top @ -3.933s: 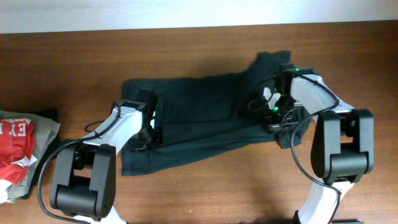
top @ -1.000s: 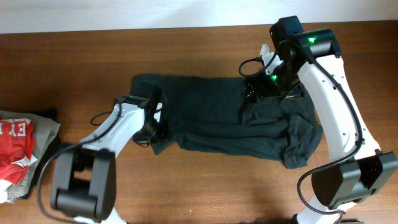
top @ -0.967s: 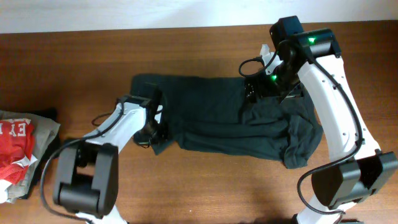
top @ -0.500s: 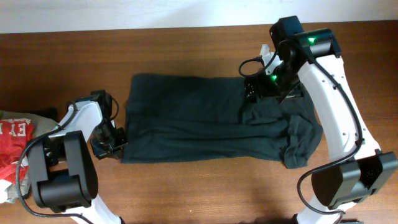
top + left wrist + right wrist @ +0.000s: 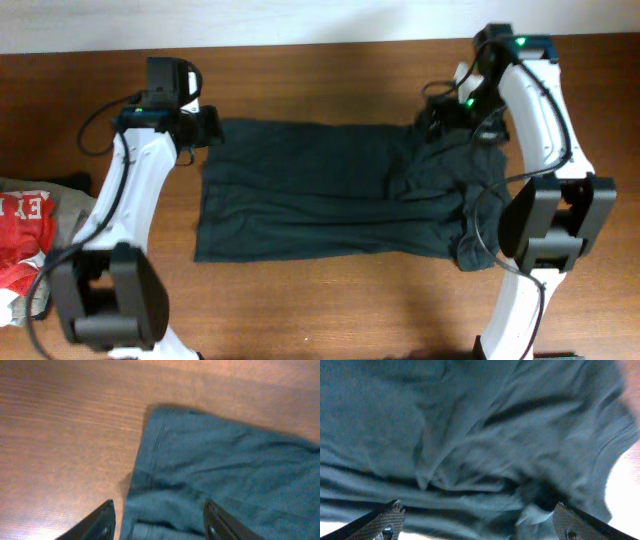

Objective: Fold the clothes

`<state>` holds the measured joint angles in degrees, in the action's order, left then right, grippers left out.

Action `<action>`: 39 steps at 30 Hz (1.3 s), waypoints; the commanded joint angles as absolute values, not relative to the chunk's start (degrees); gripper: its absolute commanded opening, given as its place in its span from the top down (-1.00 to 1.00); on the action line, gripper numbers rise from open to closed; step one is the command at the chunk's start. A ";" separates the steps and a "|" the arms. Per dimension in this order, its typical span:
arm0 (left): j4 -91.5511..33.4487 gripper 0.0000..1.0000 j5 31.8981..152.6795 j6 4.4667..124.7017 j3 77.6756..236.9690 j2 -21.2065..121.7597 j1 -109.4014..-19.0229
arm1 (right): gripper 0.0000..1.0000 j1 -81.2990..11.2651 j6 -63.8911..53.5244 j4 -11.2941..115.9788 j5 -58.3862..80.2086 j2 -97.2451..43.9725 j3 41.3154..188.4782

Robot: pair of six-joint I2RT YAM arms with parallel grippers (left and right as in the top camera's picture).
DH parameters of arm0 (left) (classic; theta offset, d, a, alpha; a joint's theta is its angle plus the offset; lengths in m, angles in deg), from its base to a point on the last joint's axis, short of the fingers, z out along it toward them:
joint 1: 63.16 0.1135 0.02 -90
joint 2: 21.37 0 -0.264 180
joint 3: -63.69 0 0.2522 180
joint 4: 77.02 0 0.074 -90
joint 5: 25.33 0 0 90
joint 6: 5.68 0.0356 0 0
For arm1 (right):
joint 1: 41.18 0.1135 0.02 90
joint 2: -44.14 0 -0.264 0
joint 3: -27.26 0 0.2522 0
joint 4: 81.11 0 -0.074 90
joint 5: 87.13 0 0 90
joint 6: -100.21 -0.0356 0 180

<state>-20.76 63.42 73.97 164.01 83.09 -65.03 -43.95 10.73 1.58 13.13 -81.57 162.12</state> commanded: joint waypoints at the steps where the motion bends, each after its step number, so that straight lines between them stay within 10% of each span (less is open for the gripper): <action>1: -27.03 -0.11 66.43 77.16 163.77 89.37 -64.92 | -0.97 -44.58 14.51 4.49 9.15 -87.10 172.06; 11: -48.25 -0.23 70.52 77.12 165.17 100.84 -66.45 | -0.97 -44.69 17.29 17.23 6.64 -98.88 173.57; 18: -47.36 -0.25 71.31 76.68 172.91 113.74 -68.97 | -0.97 -44.69 17.50 17.21 6.64 -99.34 173.57; 22: -45.17 0.13 70.89 76.68 172.91 113.74 -68.73 | -0.97 -44.69 17.46 17.08 6.64 -99.63 173.55; 30: -41.39 0.02 70.89 76.73 172.91 113.74 -68.64 | -0.96 -44.56 15.30 17.43 7.51 -106.45 172.76; 32: -41.32 0.01 70.89 76.73 172.91 113.74 -68.64 | -0.60 -44.54 15.08 18.15 7.75 -107.45 172.76; 33: -41.32 0.19 70.89 76.73 172.91 113.74 -68.64 | -0.11 -44.54 15.08 18.54 7.75 -107.45 172.76; 35: -41.35 0.99 70.89 76.70 172.91 113.74 -68.64 | 0.77 -44.54 14.73 18.45 7.71 -107.45 172.78; 39: -41.32 0.99 70.87 76.73 172.91 113.72 -68.64 | 0.72 -44.58 14.23 18.48 7.73 -107.43 172.78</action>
